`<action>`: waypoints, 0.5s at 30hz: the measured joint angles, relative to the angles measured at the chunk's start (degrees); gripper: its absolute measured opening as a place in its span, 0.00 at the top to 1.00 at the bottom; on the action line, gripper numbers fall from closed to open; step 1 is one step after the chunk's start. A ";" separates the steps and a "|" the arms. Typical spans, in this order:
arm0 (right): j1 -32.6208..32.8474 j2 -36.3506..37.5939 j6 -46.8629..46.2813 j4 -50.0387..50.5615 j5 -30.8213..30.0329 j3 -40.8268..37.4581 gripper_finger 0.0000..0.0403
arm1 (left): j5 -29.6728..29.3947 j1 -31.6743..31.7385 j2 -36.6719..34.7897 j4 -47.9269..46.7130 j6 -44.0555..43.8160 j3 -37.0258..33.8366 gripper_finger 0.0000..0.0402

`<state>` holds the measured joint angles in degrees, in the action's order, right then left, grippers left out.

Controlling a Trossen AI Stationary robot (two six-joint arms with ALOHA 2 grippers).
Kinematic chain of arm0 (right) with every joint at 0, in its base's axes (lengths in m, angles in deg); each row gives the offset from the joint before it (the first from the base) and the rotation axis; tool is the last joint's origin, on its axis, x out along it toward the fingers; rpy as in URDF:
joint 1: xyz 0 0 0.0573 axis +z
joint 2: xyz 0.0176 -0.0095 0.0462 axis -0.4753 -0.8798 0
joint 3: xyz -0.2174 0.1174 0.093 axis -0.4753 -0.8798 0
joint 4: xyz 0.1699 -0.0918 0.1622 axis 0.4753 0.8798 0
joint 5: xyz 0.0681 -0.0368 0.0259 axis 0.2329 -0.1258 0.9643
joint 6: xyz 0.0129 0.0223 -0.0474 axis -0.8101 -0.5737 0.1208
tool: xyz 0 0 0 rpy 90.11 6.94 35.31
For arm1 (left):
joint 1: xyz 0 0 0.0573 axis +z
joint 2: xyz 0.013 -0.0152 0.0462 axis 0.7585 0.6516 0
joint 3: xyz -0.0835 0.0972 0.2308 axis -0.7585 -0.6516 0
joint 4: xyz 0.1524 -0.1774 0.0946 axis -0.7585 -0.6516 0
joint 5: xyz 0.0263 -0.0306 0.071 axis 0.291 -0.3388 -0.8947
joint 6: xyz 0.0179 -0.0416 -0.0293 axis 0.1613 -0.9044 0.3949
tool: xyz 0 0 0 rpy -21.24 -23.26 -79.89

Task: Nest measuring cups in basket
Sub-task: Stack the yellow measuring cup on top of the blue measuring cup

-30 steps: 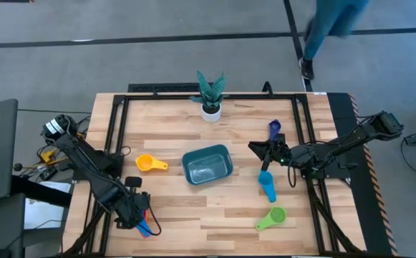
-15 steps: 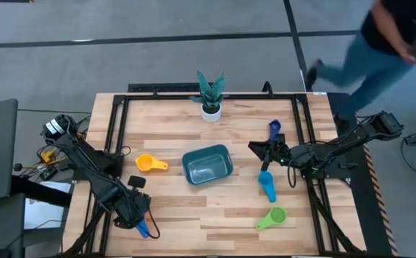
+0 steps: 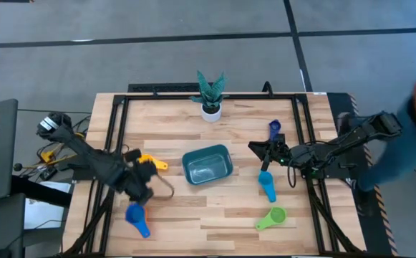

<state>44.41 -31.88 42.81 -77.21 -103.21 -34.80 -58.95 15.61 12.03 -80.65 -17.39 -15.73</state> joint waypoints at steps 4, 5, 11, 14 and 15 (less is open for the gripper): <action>0.39 0.00 0.03 0.03 0.02 0.00 0.73 | 1.86 7.87 -1.76 -1.21 -0.88 -1.09 0.97; 0.62 0.00 0.03 0.04 0.02 0.00 0.73 | 3.06 9.73 -1.94 -1.01 -0.30 -1.72 0.98; 1.91 0.00 0.16 1.71 0.00 0.02 0.73 | 4.27 17.00 -2.06 -0.80 0.49 -4.50 0.95; 1.97 0.00 0.18 2.78 -0.02 0.02 0.73 | 4.02 19.05 -2.09 -0.85 0.48 -5.03 0.88; 1.97 0.00 0.18 2.84 -0.02 0.02 0.73 | 3.70 19.49 -2.13 -0.86 0.50 -5.05 0.85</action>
<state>46.38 -31.88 42.99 -74.37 -103.23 -34.77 -55.26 35.10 9.90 -81.51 -16.89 -20.78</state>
